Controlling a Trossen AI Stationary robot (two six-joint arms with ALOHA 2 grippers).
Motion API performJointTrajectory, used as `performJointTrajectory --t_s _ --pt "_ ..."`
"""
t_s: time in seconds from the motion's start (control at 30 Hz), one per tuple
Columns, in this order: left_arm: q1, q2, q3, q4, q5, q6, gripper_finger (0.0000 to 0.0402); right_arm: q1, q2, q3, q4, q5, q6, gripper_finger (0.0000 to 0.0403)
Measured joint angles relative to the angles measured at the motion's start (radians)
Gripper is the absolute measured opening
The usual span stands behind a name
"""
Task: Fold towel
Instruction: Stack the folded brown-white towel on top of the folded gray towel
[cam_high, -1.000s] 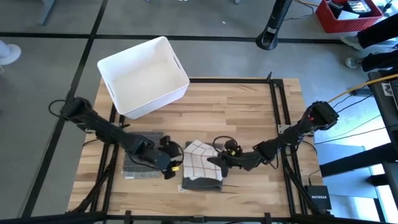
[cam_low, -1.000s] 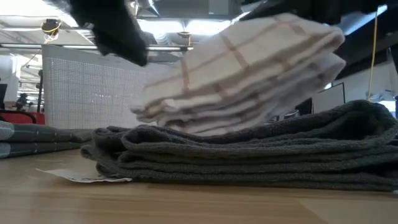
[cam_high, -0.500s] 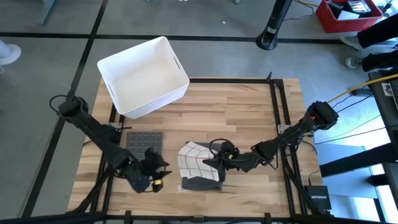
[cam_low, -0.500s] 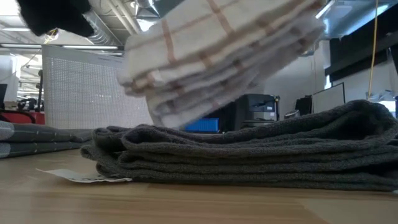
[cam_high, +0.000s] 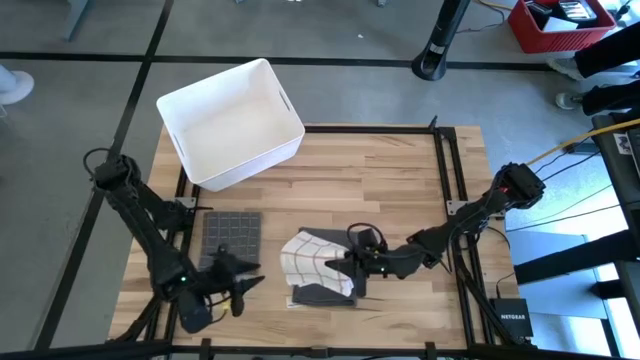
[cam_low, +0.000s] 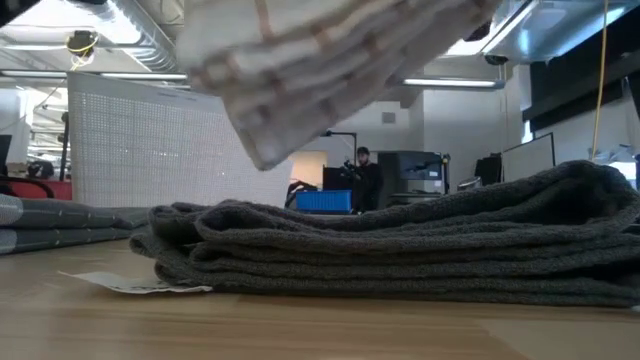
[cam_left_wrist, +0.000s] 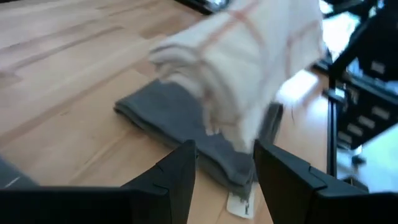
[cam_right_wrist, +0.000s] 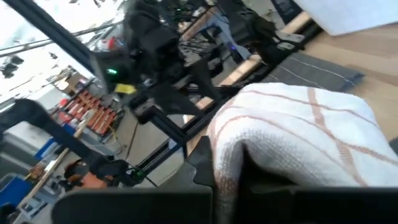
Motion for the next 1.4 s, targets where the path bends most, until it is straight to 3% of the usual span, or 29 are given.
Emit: performJointTrajectory --t_s 0.13,0.23,0.33,0.5,0.6,0.8,1.03,1.23,1.4 --pt "-0.006 0.000 -0.086 0.004 -0.080 -0.152 0.0155 0.000 -0.001 0.000 0.050 -0.022 -0.039 0.0015" --pt "0.020 0.000 -0.165 0.108 -0.092 -0.181 0.0155 -0.001 -0.002 0.000 0.057 -0.044 -0.058 0.0012" --pt "0.039 0.000 -0.233 0.345 -0.067 0.004 0.0155 -0.001 -0.002 0.000 0.057 -0.060 -0.063 0.0012" --pt "0.051 0.000 -0.331 0.853 0.157 0.419 0.0155 -0.001 -0.002 0.000 0.065 -0.075 -0.078 0.0015" --pt "0.065 0.000 -0.390 1.055 0.177 0.544 0.0155 -0.001 -0.002 0.000 0.085 -0.087 -0.089 0.0012" --pt "0.149 0.007 -0.439 1.145 0.186 0.679 0.0155 -0.002 -0.003 0.000 0.108 -0.121 -0.111 0.0015" --pt "0.199 0.007 -0.438 1.280 0.378 0.943 0.0155 -0.002 -0.003 0.000 0.109 -0.139 -0.118 0.0015" --pt "0.230 0.007 -0.438 1.282 0.595 0.883 0.0155 -0.002 -0.003 0.000 0.107 -0.128 -0.157 0.0012" --pt "0.226 0.007 -0.438 1.326 0.612 0.860 0.0155 -0.001 -0.003 0.000 0.060 -0.112 -0.120 0.0015"
